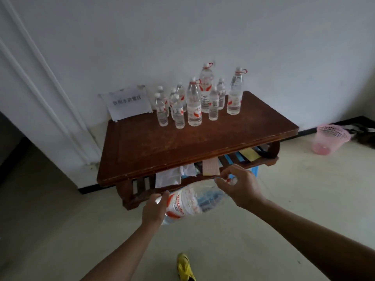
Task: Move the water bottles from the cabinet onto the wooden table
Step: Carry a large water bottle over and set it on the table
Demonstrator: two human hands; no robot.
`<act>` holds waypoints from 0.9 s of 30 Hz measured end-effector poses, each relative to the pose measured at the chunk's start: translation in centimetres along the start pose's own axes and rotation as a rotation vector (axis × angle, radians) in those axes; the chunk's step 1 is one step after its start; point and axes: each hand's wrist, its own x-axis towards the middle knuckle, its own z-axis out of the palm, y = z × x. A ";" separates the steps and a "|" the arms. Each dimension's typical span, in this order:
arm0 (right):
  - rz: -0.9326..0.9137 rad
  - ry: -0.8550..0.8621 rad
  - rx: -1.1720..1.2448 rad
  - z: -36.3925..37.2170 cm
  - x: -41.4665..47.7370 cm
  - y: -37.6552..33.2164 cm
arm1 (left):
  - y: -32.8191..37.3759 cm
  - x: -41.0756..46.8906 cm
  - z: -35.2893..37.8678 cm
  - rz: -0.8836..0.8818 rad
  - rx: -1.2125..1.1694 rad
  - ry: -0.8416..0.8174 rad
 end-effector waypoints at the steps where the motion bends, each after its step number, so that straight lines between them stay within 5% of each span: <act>1: -0.011 0.001 0.008 1.1 2.3 0.3 | 0.2 2.9 -0.1 0.021 0.019 -0.002; 13: -0.046 0.062 0.012 7.7 24.7 -0.2 | 11.1 26.6 -4.0 0.048 0.045 0.005; 27: -0.199 -0.052 0.007 13.8 46.7 5.1 | 16.9 46.5 0.7 -0.206 -0.107 0.002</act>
